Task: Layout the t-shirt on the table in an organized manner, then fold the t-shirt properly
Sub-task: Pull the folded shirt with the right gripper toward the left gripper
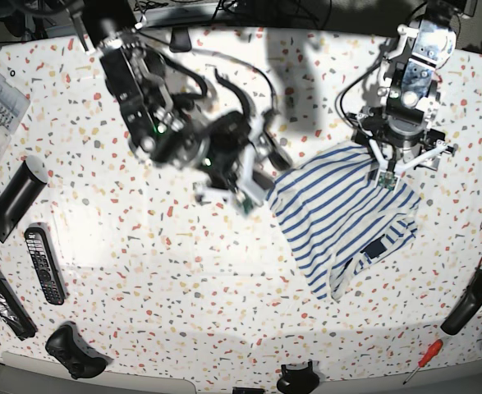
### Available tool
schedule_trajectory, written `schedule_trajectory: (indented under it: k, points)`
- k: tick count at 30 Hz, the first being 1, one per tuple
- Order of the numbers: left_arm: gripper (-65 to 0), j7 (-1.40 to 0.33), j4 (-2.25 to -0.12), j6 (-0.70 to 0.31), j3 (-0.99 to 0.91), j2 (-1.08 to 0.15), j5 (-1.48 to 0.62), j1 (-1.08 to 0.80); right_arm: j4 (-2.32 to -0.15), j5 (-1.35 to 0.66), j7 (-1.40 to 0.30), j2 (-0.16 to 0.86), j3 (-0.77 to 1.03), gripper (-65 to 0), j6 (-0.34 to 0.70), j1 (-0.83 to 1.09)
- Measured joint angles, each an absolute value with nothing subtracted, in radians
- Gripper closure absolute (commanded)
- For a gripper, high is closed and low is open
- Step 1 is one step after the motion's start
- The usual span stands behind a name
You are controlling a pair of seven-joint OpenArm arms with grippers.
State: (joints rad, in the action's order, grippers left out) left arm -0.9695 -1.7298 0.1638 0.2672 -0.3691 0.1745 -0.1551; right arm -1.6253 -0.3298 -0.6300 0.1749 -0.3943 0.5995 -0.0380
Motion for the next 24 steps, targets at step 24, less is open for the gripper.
schedule_trajectory:
  k: [24]
  points:
    - [-41.7, -1.013, -1.76, 0.163, 0.268, -0.376, 0.173, -0.157, -0.817, -0.081, -0.421, -0.067, -0.391, -25.4, 0.565, -0.415]
